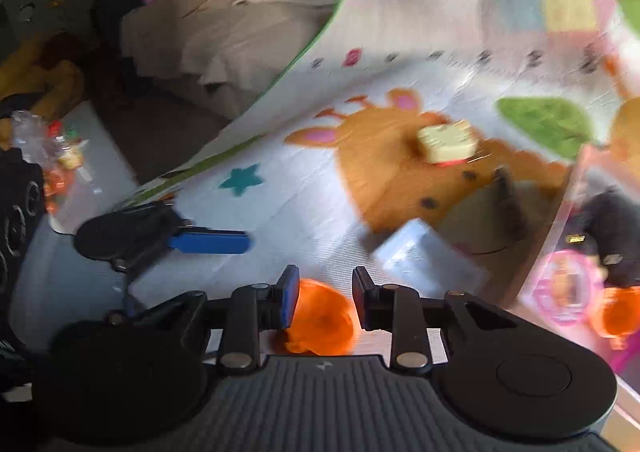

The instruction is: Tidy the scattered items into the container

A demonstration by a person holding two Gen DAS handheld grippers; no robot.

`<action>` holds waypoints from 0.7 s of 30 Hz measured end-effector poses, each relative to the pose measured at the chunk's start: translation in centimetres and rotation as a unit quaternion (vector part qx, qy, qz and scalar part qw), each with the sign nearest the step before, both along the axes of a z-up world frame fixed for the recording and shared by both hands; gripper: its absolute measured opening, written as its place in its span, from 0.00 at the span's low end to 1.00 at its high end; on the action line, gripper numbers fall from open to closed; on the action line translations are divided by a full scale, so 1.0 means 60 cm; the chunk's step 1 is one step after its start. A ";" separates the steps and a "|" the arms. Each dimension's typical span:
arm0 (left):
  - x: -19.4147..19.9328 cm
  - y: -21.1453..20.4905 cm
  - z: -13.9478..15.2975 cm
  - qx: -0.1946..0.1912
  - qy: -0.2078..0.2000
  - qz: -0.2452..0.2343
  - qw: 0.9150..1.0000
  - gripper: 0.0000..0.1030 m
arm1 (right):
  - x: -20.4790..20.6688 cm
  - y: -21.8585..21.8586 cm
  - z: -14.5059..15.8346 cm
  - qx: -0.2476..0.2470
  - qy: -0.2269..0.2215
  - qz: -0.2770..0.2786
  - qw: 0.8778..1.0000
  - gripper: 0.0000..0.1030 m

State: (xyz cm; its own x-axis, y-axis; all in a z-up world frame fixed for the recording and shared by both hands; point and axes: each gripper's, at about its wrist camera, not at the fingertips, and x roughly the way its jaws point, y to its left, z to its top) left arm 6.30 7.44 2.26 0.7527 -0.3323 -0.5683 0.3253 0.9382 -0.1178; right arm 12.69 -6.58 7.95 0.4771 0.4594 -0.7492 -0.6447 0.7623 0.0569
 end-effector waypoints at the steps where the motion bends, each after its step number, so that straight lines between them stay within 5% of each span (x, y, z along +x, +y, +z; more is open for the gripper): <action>1: 0.001 0.000 -0.001 -0.001 0.001 0.001 1.000 1.00 | -0.003 -0.012 -0.002 -0.006 -0.008 -0.019 1.000 0.28; 4: 0.003 -0.001 -0.004 -0.003 0.004 0.005 1.000 1.00 | -0.014 -0.047 -0.018 -0.016 -0.014 -0.069 0.997 0.35; 10: -0.003 0.019 0.007 0.010 -0.004 0.031 0.999 1.00 | -0.045 -0.075 -0.054 0.013 -0.012 -0.097 0.995 0.65; 18: 0.000 0.099 0.050 -0.021 -0.017 0.140 0.990 1.00 | -0.092 0.016 -0.066 -0.009 -0.114 -0.022 0.993 0.84; 21: -0.001 0.117 0.065 -0.043 -0.026 0.168 0.985 1.00 | -0.090 0.047 -0.071 -0.015 -0.128 -0.006 0.992 0.85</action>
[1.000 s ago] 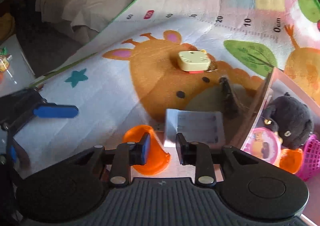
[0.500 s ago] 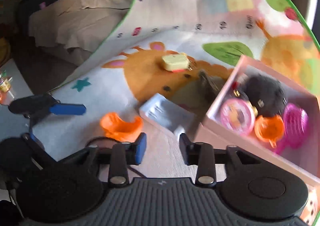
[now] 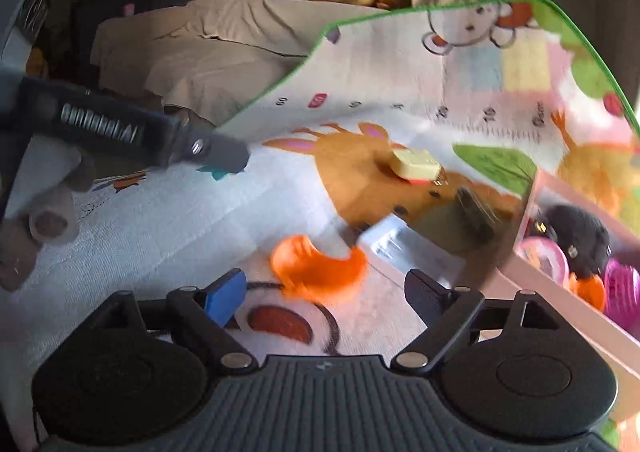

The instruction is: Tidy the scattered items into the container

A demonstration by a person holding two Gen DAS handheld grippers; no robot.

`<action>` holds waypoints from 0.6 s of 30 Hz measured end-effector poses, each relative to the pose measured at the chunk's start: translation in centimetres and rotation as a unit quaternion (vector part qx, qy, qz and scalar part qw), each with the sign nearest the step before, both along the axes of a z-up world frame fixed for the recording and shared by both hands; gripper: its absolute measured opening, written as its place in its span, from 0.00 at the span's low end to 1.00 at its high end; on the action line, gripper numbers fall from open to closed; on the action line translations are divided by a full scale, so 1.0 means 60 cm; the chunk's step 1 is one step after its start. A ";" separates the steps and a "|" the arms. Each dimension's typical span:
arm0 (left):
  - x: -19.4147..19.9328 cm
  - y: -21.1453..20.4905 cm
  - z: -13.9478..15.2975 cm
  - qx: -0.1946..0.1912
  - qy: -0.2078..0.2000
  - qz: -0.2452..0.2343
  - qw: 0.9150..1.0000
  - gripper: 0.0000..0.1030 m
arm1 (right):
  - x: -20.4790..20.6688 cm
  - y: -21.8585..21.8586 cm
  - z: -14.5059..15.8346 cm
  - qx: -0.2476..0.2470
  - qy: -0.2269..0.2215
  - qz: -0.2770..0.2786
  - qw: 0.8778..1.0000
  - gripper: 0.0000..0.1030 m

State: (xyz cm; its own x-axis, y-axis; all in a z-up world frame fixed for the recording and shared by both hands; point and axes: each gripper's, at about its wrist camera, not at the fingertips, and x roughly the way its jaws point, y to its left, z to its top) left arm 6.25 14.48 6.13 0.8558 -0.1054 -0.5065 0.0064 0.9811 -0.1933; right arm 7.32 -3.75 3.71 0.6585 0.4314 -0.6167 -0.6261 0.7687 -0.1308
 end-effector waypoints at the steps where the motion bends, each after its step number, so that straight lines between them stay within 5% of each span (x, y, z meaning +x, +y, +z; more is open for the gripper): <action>1: -0.001 0.003 0.002 -0.007 -0.001 0.005 1.000 1.00 | 0.002 0.006 -0.002 -0.001 0.001 0.002 1.000 0.85; 5: -0.003 0.003 0.000 -0.009 0.006 0.009 1.000 1.00 | 0.013 0.018 -0.015 -0.018 -0.001 -0.013 1.000 0.83; 8: -0.004 -0.013 -0.006 0.011 0.006 0.004 1.000 1.00 | 0.020 0.010 -0.023 -0.021 0.023 -0.017 0.999 0.52; 18: 0.039 -0.146 -0.039 0.112 0.009 -0.090 0.990 1.00 | -0.043 -0.151 0.010 0.027 0.009 -0.105 0.994 0.50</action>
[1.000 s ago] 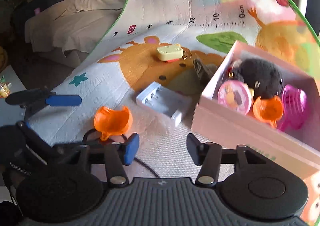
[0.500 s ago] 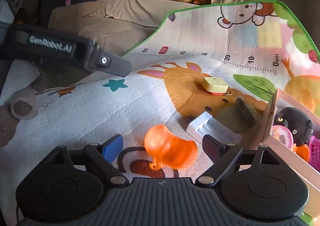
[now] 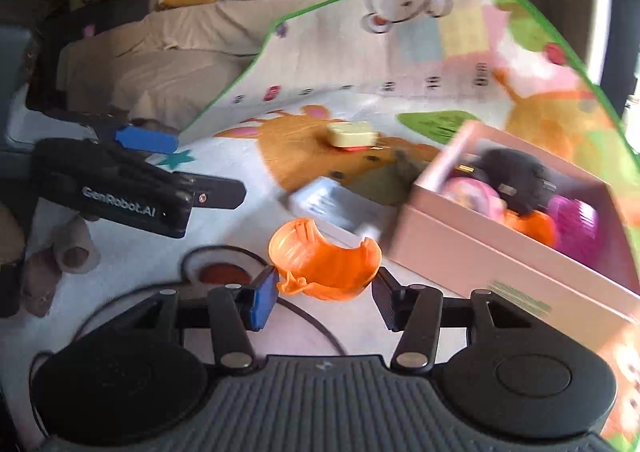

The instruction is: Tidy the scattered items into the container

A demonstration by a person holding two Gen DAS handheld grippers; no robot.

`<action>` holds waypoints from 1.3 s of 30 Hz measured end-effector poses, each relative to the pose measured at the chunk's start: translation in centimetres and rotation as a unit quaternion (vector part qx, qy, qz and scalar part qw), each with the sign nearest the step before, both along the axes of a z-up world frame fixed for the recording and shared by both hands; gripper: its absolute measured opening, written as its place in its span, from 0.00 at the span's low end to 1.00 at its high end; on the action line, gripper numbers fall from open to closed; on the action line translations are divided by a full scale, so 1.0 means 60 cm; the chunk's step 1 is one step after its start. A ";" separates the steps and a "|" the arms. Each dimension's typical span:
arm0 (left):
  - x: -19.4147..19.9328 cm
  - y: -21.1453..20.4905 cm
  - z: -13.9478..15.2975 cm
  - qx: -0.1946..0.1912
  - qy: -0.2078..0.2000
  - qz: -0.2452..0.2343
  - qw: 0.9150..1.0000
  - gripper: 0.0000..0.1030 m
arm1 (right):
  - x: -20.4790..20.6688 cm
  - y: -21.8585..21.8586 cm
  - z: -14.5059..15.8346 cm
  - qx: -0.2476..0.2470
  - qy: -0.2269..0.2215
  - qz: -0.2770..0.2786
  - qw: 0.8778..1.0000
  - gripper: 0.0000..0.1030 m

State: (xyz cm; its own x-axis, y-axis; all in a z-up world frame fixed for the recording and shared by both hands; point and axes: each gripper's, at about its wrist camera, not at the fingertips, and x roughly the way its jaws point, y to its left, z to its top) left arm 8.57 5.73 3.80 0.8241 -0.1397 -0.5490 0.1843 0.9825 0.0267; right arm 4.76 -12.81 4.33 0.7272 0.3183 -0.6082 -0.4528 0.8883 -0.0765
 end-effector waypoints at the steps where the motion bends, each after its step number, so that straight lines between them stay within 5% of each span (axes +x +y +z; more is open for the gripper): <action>1: 0.008 -0.014 -0.004 0.010 0.003 -0.010 1.000 1.00 | -0.011 -0.020 -0.001 -0.006 -0.010 -0.019 1.000 0.50; 5: 0.039 -0.061 -0.021 0.024 0.023 -0.046 0.998 1.00 | -0.041 -0.088 -0.005 0.018 -0.008 -0.081 0.997 0.50; 10: 0.069 -0.101 -0.030 0.007 0.043 -0.029 0.999 1.00 | -0.055 -0.130 -0.012 0.066 -0.011 -0.132 0.989 0.50; 17: 0.095 -0.131 -0.046 0.064 0.032 -0.032 0.997 1.00 | -0.053 -0.132 -0.033 0.087 0.004 -0.131 0.988 0.50; 25: 0.112 -0.116 -0.052 0.037 0.053 -0.054 0.996 0.99 | -0.056 -0.127 -0.034 0.089 0.003 -0.115 0.989 0.52; 29: 0.105 -0.121 -0.052 0.060 0.041 -0.064 0.995 0.87 | -0.051 -0.128 -0.036 0.093 0.011 -0.122 0.988 0.63; 35: 0.096 -0.083 -0.044 0.105 0.027 -0.056 0.992 0.91 | -0.054 -0.124 -0.036 0.085 0.002 -0.122 0.989 0.75; 39: 0.088 -0.046 -0.037 0.074 0.028 -0.088 0.993 0.93 | -0.050 -0.121 -0.037 0.077 0.009 -0.125 0.989 0.76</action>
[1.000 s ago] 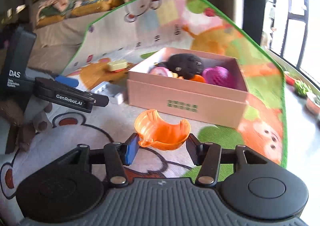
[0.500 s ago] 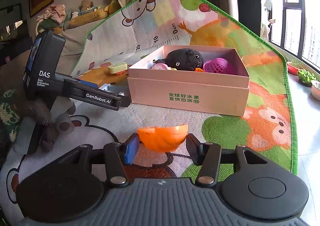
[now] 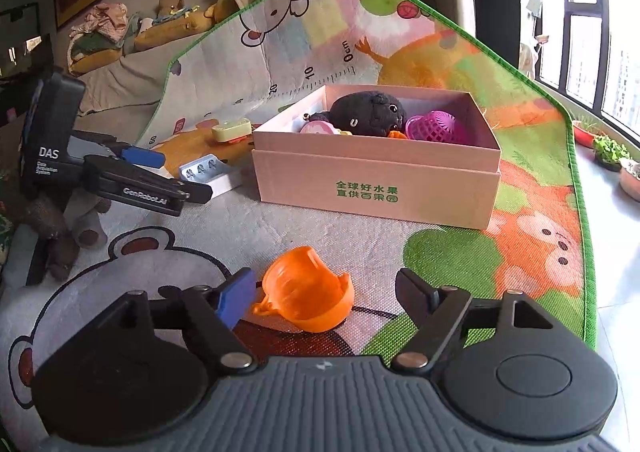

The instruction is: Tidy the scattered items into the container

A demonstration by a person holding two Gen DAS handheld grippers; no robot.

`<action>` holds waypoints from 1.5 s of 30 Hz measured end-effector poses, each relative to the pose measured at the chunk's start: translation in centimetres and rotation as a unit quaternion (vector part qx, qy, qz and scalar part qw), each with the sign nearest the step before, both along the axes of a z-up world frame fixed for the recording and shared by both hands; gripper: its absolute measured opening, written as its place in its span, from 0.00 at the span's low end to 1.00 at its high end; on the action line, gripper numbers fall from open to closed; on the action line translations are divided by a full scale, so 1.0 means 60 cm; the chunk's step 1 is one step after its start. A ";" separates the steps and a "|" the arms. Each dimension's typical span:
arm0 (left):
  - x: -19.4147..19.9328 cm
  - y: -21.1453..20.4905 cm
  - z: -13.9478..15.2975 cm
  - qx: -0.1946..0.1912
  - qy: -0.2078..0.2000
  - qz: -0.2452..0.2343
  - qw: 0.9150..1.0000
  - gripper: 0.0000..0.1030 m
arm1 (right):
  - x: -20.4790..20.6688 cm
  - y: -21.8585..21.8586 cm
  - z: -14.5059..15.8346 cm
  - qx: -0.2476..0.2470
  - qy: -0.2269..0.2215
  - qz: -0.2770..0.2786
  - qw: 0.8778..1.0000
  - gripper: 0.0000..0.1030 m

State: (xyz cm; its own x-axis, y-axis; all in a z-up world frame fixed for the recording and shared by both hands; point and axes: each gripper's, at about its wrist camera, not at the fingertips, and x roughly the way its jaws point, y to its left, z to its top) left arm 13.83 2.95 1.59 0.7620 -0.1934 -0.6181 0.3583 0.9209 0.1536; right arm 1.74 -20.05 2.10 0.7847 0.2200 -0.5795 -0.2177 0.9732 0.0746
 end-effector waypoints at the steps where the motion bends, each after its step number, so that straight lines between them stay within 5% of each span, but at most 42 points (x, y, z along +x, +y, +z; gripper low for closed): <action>1: -0.001 0.005 0.002 -0.012 0.000 -0.011 1.000 0.93 | 0.000 0.001 0.000 -0.002 0.001 0.000 1.000 0.76; 8: 0.051 -0.003 -0.010 0.006 0.023 -0.038 0.999 0.96 | -0.001 0.003 -0.001 -0.005 0.004 0.004 1.000 0.80; 14: 0.082 0.001 -0.018 -0.046 0.057 -0.030 0.997 0.96 | 0.002 0.003 -0.003 -0.004 0.008 0.006 1.000 0.80; 20: 0.075 -0.010 -0.019 -0.054 0.053 -0.018 0.997 0.94 | -0.001 0.004 -0.002 -0.006 0.008 0.008 1.000 0.80; 25: 0.031 -0.023 -0.009 -0.068 0.056 -0.031 0.996 0.94 | 0.003 0.004 -0.002 -0.008 0.013 0.015 1.000 0.77; 30: -0.049 -0.035 0.010 -0.087 0.057 -0.059 0.993 0.94 | 0.002 0.006 -0.006 -0.005 0.037 0.029 0.999 0.54; 45: -0.167 -0.078 0.016 -0.107 0.070 -0.107 0.986 0.94 | -0.044 -0.013 0.020 -0.032 0.029 0.009 0.999 0.53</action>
